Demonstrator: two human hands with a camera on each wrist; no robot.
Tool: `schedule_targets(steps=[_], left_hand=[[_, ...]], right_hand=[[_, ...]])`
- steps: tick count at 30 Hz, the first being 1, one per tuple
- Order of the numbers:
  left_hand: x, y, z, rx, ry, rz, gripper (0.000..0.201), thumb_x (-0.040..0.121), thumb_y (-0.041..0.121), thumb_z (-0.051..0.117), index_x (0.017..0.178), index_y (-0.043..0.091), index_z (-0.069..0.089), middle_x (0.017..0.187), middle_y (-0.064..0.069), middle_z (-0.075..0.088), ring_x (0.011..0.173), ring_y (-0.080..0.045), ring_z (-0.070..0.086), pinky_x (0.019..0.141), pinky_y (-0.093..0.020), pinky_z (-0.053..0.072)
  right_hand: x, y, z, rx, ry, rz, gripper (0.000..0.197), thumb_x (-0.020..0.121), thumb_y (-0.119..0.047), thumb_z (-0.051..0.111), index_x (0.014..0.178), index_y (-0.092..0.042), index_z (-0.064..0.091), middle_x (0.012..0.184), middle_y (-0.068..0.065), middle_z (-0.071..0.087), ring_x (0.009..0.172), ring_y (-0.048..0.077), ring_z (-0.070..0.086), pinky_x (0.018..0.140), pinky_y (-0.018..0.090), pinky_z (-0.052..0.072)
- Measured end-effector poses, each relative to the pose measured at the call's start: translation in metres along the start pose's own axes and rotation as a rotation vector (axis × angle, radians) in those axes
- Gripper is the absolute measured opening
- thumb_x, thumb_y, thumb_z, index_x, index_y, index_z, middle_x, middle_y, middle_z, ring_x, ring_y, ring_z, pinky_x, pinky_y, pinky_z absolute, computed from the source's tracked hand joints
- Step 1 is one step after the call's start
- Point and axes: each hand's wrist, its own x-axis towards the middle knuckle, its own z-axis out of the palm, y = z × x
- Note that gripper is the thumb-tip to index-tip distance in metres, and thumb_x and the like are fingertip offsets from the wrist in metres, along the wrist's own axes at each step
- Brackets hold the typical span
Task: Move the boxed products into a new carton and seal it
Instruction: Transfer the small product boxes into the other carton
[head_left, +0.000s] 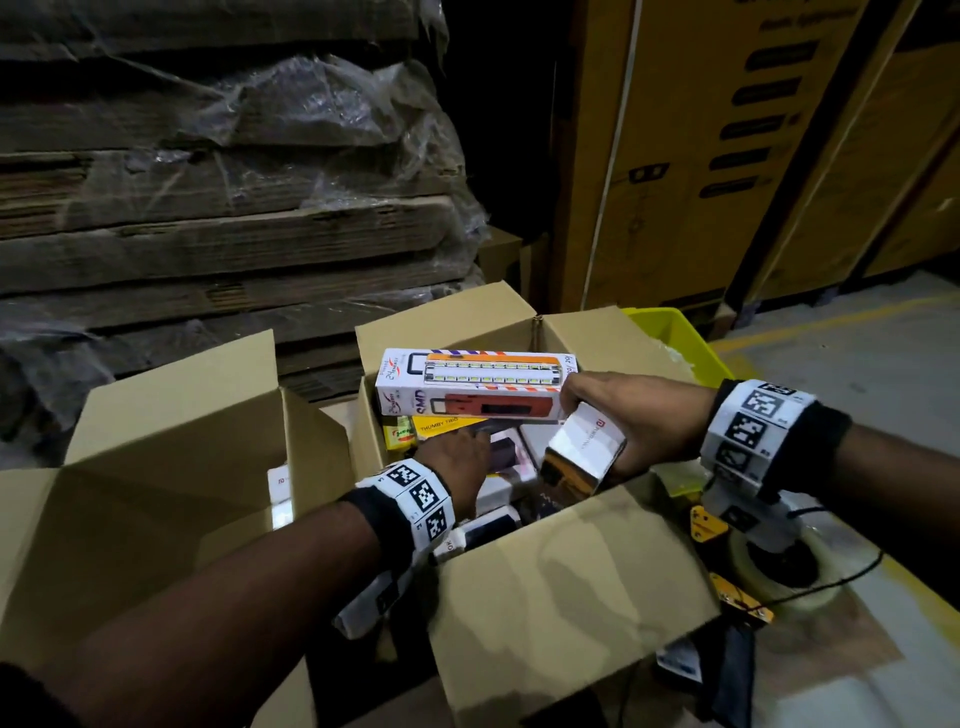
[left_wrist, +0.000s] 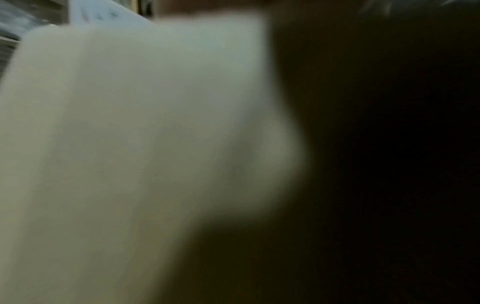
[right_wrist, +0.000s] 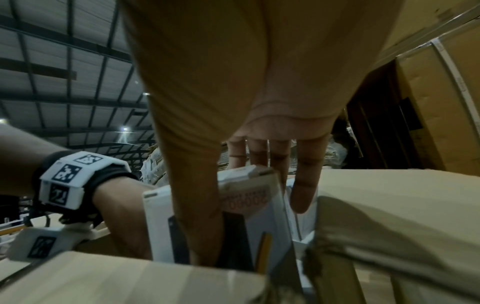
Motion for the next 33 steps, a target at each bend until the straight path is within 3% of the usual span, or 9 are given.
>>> schedule_targets(steps=[4, 10, 13, 16, 21, 23, 26, 30, 33], left_hand=[[-0.003, -0.005, 0.000, 0.033, 0.043, 0.146, 0.088, 0.072, 0.023, 0.083, 0.144, 0.032, 0.033, 0.147, -0.006, 0.037, 0.124, -0.032, 0.051, 0.089, -0.046, 0.054], [-0.002, -0.004, -0.005, 0.042, 0.094, 0.293, 0.087, 0.066, 0.017, 0.088, 0.141, 0.025, 0.044, 0.153, -0.001, 0.027, 0.133, -0.025, 0.043, 0.104, -0.037, 0.044], [0.001, 0.002, -0.011, 0.112, 0.083, 0.302, 0.102, 0.069, 0.016, 0.087, 0.151, 0.018, 0.027, 0.158, -0.004, 0.023, 0.140, -0.026, 0.035, 0.106, -0.035, 0.039], [0.006, 0.006, -0.012, 0.230, 0.069, 0.319, 0.104, 0.076, 0.017, 0.082, 0.156, 0.016, 0.016, 0.162, -0.003, 0.016, 0.147, -0.025, 0.021, 0.110, -0.035, 0.034], [0.009, 0.001, -0.011, 0.310, 0.060, 0.294, 0.097, 0.064, 0.031, 0.090, 0.144, 0.020, 0.035, 0.149, -0.006, 0.029, 0.133, -0.028, 0.032, 0.090, -0.043, 0.053], [0.006, -0.003, -0.008, 0.386, 0.077, 0.288, 0.098, 0.062, 0.041, 0.089, 0.142, 0.018, 0.036, 0.147, -0.008, 0.031, 0.129, -0.029, 0.032, 0.095, -0.044, 0.049], [0.002, -0.009, -0.005, 0.439, 0.085, 0.303, 0.103, 0.065, 0.042, 0.088, 0.147, 0.016, 0.031, 0.156, -0.007, 0.026, 0.137, -0.030, 0.028, 0.106, -0.045, 0.041], [-0.004, -0.005, -0.010, 0.493, 0.173, 0.326, 0.083, 0.070, 0.030, 0.082, 0.141, 0.017, 0.040, 0.146, -0.008, 0.039, 0.129, -0.031, 0.036, 0.100, -0.045, 0.039], [-0.007, -0.007, -0.013, 0.514, 0.236, 0.305, 0.058, 0.084, 0.024, 0.067, 0.139, 0.023, 0.048, 0.137, -0.010, 0.043, 0.123, -0.033, 0.039, 0.097, -0.045, 0.037]], right_hand=[[0.001, -0.005, 0.006, -0.018, 0.022, -0.020, 0.066, 0.067, -0.034, 0.082, 0.115, -0.017, 0.041, 0.110, 0.001, 0.051, 0.095, 0.018, 0.051, 0.068, 0.025, 0.037], [-0.002, -0.006, 0.004, -0.029, 0.057, -0.016, 0.066, 0.066, -0.038, 0.082, 0.114, -0.023, 0.039, 0.109, -0.003, 0.049, 0.090, 0.012, 0.045, 0.068, 0.022, 0.034], [-0.006, -0.005, 0.002, -0.018, 0.076, -0.004, 0.064, 0.066, -0.034, 0.083, 0.111, -0.023, 0.039, 0.107, -0.004, 0.049, 0.091, 0.013, 0.048, 0.066, 0.021, 0.033], [-0.010, -0.005, 0.002, -0.016, 0.089, 0.009, 0.060, 0.066, -0.029, 0.082, 0.109, -0.023, 0.039, 0.102, -0.005, 0.046, 0.091, 0.015, 0.048, 0.065, 0.022, 0.033], [-0.013, -0.003, 0.005, -0.021, 0.098, 0.033, 0.060, 0.065, -0.027, 0.080, 0.108, -0.023, 0.038, 0.105, -0.004, 0.047, 0.092, 0.017, 0.048, 0.065, 0.025, 0.035], [-0.012, -0.002, 0.006, -0.026, 0.105, 0.040, 0.063, 0.065, -0.030, 0.082, 0.108, -0.026, 0.036, 0.105, -0.005, 0.045, 0.090, 0.013, 0.046, 0.066, 0.022, 0.033], [-0.010, -0.003, 0.009, -0.052, 0.118, 0.044, 0.066, 0.064, -0.035, 0.083, 0.112, -0.025, 0.037, 0.110, -0.004, 0.048, 0.091, 0.011, 0.044, 0.069, 0.022, 0.035], [-0.003, -0.008, 0.014, -0.075, 0.114, 0.052, 0.069, 0.063, -0.039, 0.082, 0.114, -0.024, 0.039, 0.115, -0.001, 0.051, 0.100, 0.018, 0.051, 0.076, 0.029, 0.044], [0.003, -0.011, 0.016, -0.064, 0.133, 0.051, 0.071, 0.063, -0.038, 0.080, 0.118, -0.021, 0.041, 0.116, 0.002, 0.053, 0.099, 0.020, 0.053, 0.075, 0.030, 0.044]])
